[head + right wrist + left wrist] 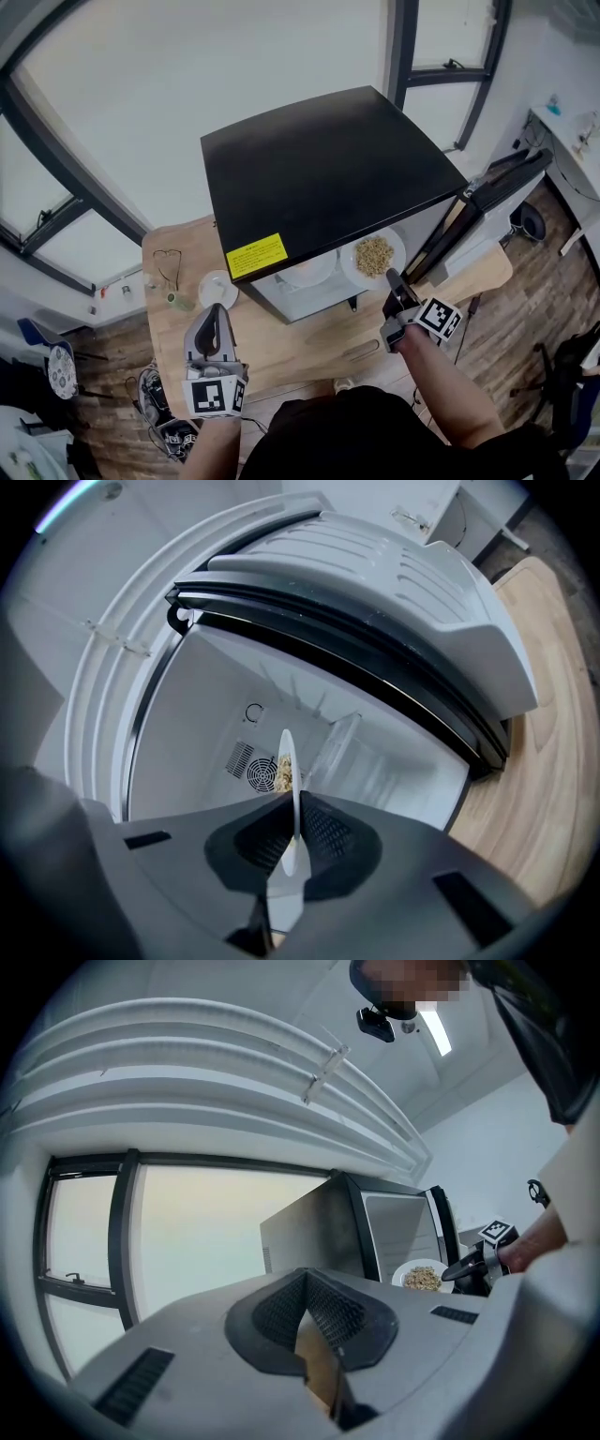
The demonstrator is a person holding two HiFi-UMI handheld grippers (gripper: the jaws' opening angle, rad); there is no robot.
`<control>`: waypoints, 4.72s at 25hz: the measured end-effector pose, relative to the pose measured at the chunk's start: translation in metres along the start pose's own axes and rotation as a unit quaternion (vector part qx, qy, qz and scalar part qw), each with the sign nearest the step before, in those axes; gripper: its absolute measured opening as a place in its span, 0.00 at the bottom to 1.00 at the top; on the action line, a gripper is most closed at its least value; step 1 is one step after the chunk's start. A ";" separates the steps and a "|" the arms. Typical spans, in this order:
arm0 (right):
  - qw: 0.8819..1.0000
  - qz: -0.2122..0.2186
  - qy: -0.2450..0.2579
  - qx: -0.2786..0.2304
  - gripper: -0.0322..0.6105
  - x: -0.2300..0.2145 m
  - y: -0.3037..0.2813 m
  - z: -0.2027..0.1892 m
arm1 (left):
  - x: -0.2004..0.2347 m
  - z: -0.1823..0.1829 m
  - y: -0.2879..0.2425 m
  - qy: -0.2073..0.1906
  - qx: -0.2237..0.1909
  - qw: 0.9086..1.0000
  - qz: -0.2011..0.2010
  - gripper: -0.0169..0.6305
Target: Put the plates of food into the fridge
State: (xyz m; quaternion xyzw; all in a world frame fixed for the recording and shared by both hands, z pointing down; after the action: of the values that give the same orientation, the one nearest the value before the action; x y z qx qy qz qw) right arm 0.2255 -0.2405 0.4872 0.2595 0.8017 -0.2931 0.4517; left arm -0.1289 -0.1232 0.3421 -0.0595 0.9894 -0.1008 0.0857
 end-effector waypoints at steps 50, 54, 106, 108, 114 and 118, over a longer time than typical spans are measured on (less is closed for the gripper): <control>0.908 -0.209 0.360 -0.038 0.25 0.024 -0.034 0.060 | 0.016 -0.040 0.050 0.009 0.045 0.995 0.087 0.03; 0.919 -0.088 0.382 -0.047 0.24 0.073 -0.025 0.035 | 0.027 -0.038 0.064 0.022 0.026 0.996 0.084 0.03; 0.905 0.008 0.040 0.423 0.29 0.041 -0.097 -0.604 | 0.249 -0.219 0.334 0.040 0.142 0.977 0.153 0.03; 0.908 0.009 0.014 0.420 0.29 0.037 -0.102 -0.609 | 0.250 -0.219 0.336 0.036 0.145 0.977 0.154 0.03; 0.912 0.025 -0.010 0.409 0.12 0.042 -0.105 -0.612 | 0.252 -0.214 0.340 0.030 0.142 0.977 0.156 0.03; 0.913 0.048 -0.014 0.405 0.10 0.056 -0.101 -0.604 | 0.250 -0.212 0.340 0.033 0.135 0.978 0.155 0.03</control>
State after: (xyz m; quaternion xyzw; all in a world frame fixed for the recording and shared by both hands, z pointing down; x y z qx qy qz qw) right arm -0.2147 0.1234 0.7161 0.4545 0.5943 -0.5740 0.3327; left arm -0.4464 0.2140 0.4361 0.1101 0.9662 -0.2207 0.0746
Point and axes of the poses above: the fingertips, and each gripper's own axes: y backward along the fingers, x to its left, z out of its top, the point moved 1 cm from there along y, backward along the fingers, and after that the axes turned 14 degrees about x, right-handed, at the moved point
